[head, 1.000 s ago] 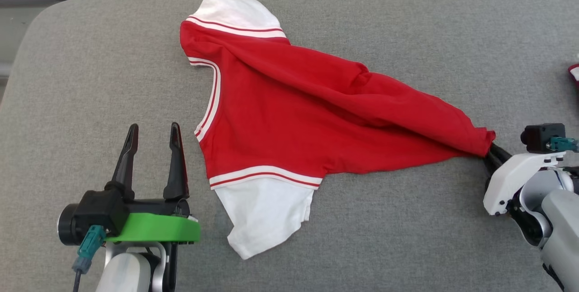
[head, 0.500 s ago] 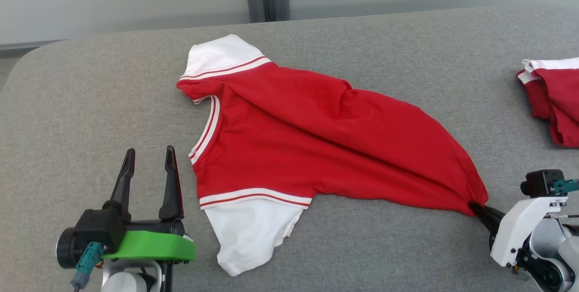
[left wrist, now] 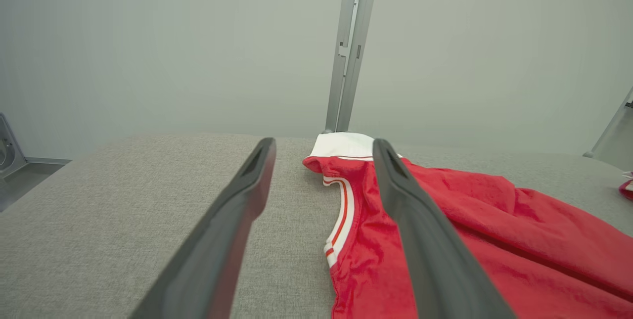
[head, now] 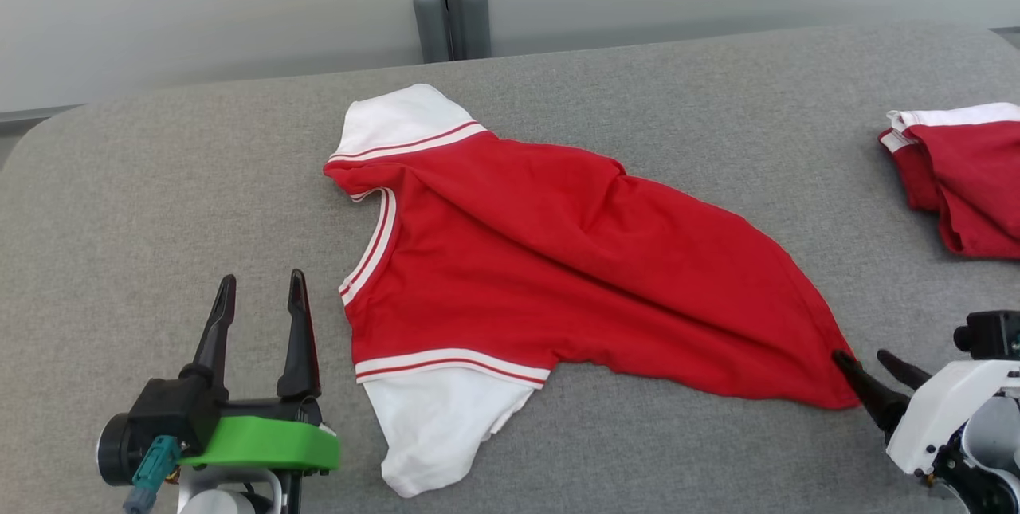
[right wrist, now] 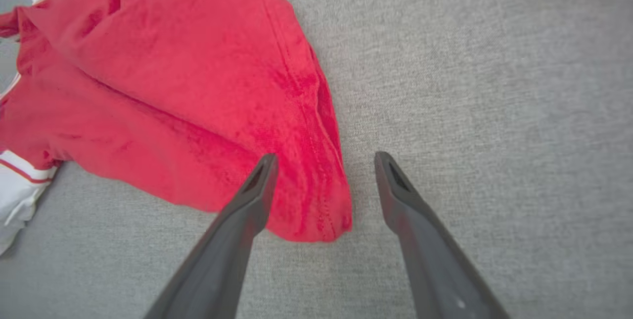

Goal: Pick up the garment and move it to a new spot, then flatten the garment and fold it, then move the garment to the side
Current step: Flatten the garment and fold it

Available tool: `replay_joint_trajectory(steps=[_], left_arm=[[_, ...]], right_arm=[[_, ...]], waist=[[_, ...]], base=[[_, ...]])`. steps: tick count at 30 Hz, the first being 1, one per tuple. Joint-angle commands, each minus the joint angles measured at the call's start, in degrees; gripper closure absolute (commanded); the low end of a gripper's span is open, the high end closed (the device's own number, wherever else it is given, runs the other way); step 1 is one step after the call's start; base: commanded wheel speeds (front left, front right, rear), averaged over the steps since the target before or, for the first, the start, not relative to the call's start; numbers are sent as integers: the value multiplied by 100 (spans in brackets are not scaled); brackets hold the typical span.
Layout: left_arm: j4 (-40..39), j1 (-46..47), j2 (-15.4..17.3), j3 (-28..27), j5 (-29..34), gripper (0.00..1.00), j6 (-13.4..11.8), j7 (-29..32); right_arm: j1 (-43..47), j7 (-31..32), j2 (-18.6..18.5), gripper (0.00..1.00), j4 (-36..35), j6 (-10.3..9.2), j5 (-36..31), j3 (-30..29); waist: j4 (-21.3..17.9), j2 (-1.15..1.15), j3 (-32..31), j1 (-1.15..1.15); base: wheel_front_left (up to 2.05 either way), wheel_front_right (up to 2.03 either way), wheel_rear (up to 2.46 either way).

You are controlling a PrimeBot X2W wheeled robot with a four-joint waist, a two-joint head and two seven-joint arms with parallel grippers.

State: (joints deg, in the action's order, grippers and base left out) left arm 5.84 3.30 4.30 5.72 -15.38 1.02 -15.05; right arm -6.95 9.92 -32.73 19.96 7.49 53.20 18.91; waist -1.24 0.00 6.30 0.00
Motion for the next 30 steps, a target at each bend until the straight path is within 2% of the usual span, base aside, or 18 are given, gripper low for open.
replay_joint_trajectory(steps=[1, 6, 10, 14, 18, 23, 30], left_arm=[[-28, -103, 34, -44, 20, 0, 2, -17], [-108, -224, 100, -150, 33, 0, -50, -17], [-201, -301, 197, -252, 14, 0, -92, -17], [-292, -330, 272, -315, -24, 0, -126, 18], [-355, -356, 284, -358, -68, 0, -172, 14], [-293, -426, 248, -293, -95, 0, -131, 4], [-92, -464, 170, -229, -93, 0, -58, -8]], right_arm=[[94, -90, 52, 0, -204, 1, -33, -125], [418, -611, 103, 0, -1089, 3, -136, -806], [578, -1210, 199, 0, -1847, 2, -613, -1232], [473, -1957, 534, 0, -2208, 2, -1274, -1511], [408, -2418, 942, 0, -2163, 0, -1866, -1436], [446, -2509, 1479, 0, -2024, 1, -2470, -1445], [618, -2514, 1785, 0, -1823, 2, -2953, -1594]], waist=[[-18, 0, -47, 0], [-26, 0, -196, 0], [-64, 0, -313, 0], [-93, 0, -398, 0], [-68, 0, -463, 0], [7, 0, -532, 0], [67, 0, -595, 0]], base=[[0, 0, 0], [0, 0, 0], [0, 0, 0], [0, 0, 0], [0, 0, 0], [0, 0, 0], [0, 0, 0]])
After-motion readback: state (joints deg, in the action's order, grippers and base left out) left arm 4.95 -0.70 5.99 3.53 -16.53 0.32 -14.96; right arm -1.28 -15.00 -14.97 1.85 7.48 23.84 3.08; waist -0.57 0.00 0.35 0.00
